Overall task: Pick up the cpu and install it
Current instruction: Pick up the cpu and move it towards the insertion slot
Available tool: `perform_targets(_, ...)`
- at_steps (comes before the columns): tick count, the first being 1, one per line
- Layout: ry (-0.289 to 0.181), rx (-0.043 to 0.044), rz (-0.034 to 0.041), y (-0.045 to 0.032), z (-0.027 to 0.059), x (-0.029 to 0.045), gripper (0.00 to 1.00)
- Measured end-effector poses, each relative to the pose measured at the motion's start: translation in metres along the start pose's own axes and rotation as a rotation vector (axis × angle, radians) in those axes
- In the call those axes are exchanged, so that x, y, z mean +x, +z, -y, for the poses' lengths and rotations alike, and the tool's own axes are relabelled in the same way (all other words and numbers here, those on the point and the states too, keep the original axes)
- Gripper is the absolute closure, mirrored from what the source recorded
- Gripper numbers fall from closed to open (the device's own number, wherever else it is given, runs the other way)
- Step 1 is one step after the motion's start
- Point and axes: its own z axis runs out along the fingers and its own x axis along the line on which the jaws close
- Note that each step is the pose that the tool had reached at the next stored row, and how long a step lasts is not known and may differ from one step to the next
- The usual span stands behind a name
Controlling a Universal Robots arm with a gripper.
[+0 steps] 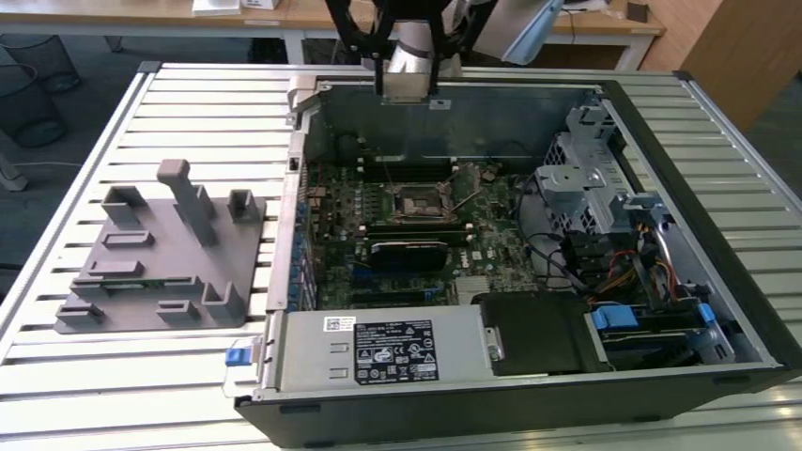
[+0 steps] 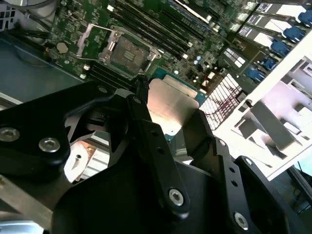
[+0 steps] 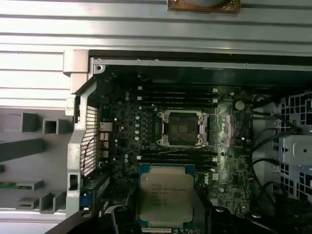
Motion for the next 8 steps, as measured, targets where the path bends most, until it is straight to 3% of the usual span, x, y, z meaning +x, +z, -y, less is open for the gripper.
perform_targets(5, 0.000, -0.0001, 0.0001, 0.0012, -0.0002, -0.0228, 0.47)
perform_targets(8, 0.001, -0.0001, 0.0001, 0.0014, -0.0001, -0.0309, 0.47)
